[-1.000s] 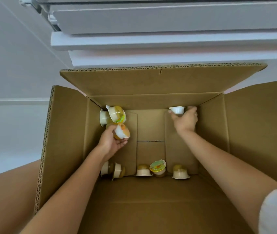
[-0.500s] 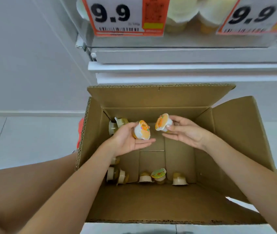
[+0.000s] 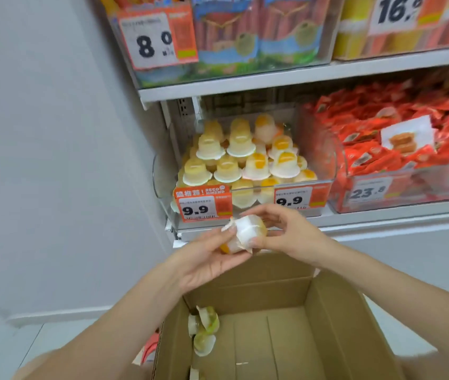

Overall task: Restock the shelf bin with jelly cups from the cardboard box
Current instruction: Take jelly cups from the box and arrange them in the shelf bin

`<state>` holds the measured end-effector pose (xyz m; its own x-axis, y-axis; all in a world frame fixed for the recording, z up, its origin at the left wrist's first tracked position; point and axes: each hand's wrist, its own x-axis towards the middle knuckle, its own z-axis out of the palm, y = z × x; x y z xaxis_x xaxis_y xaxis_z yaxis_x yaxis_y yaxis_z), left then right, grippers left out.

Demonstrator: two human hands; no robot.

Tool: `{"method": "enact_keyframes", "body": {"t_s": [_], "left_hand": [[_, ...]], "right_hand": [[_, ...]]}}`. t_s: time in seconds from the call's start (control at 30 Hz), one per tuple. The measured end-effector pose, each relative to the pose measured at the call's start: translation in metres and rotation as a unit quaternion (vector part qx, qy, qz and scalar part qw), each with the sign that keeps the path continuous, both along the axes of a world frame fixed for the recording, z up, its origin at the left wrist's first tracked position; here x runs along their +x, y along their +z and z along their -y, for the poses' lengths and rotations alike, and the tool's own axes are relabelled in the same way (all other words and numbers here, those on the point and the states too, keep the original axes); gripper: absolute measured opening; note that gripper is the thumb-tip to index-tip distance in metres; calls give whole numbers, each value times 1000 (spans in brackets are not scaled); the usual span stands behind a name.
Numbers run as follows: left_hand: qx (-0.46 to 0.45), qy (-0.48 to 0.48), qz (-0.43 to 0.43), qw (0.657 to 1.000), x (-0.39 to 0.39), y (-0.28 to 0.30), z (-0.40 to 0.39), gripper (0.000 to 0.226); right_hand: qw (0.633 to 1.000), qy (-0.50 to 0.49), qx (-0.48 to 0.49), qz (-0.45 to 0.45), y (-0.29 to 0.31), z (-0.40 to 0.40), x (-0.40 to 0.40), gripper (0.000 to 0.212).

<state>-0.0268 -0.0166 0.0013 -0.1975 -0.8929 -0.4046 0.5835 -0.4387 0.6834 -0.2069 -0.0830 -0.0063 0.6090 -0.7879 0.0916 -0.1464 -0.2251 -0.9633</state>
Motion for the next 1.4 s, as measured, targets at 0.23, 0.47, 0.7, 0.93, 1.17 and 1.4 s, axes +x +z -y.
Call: {"method": "enact_keyframes", "body": {"t_s": [0.23,0.47,0.7,0.93,1.17,1.4], "left_hand": [[2,15,-59,998,-20,18,10,49],[-16,-21,-4,1000,-5,40,32,64],[-23,-33,419,907,4,39,36,26],[-43,-68,478,875,4,36,39,7],[-59,-55,472,878,4,32,39,7],[-65,-34,464,883,6,32,40,7]], "right_hand": [[996,47,-52,-46,27,5,-9,59],[999,-6,-44,-5,56,30,7,55],[949,-268,-167,17,96,83,-7,59],[904,-216,-269,-254,109,140,11,74],[863,-152,-294,-382,109,157,25,86],[879,-156,-265,-366,97,154,16,89]]}}
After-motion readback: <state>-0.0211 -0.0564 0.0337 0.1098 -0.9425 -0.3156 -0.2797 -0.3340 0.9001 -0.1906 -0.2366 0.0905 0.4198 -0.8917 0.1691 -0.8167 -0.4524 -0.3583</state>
